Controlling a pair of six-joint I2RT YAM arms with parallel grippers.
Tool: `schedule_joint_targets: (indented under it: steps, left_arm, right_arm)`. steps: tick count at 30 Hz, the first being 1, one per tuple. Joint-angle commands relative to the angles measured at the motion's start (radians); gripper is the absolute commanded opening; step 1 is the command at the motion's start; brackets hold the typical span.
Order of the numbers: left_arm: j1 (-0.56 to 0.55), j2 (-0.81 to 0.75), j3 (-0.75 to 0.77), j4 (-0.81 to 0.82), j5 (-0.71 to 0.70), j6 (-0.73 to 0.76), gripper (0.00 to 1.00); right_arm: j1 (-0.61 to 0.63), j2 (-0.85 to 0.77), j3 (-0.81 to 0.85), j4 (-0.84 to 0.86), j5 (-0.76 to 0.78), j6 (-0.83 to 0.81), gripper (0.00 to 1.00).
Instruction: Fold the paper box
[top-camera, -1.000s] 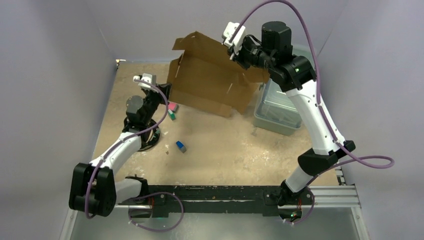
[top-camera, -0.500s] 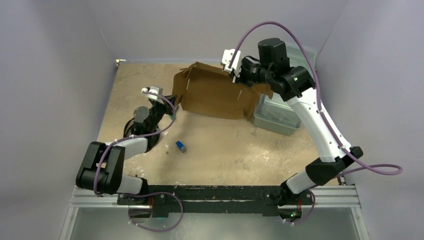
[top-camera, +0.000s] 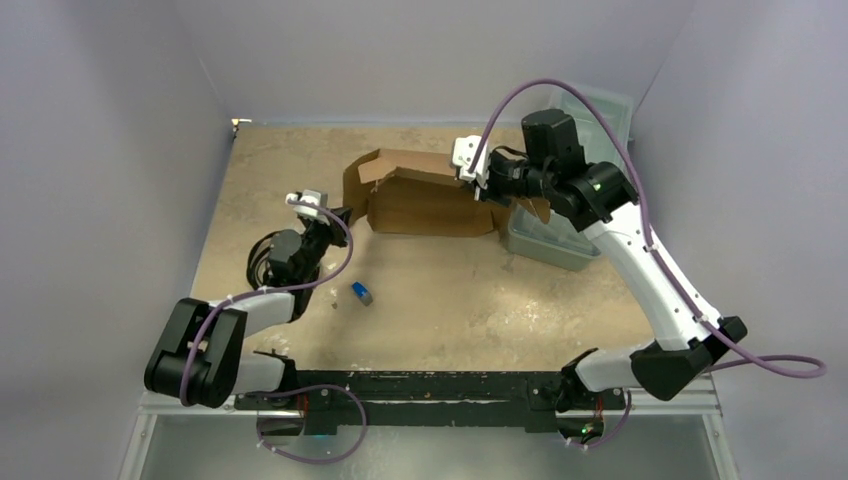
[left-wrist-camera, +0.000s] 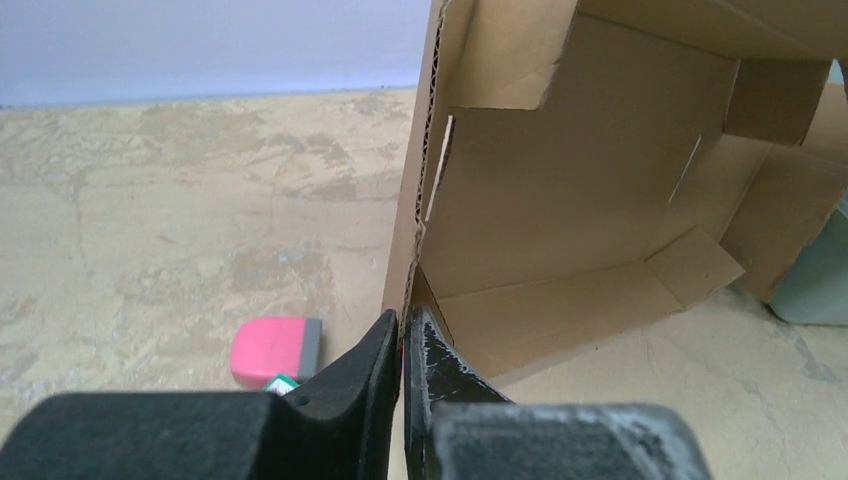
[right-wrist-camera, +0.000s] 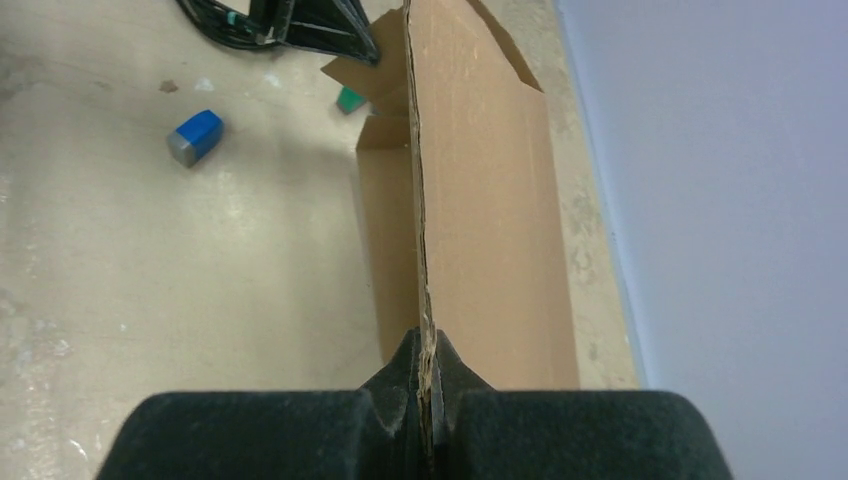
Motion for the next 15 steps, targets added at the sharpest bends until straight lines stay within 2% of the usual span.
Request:
schedule_joint_targets:
  steps: [1,8,15]
  left_arm:
    - [-0.011,-0.045,-0.023,-0.035,-0.026,-0.029,0.06]
    - [-0.014,-0.112,-0.040,-0.137,-0.009,-0.102,0.12]
    - [-0.013,-0.202,-0.038,-0.247,0.010,-0.230,0.28]
  right_arm:
    - [0.019,-0.033,-0.047,0.078,-0.062,0.031,0.00]
    - [0.026,-0.064,-0.122,0.116,-0.033,0.060,0.00]
    - [0.026,-0.080,-0.143,0.145,0.006,0.090,0.00]
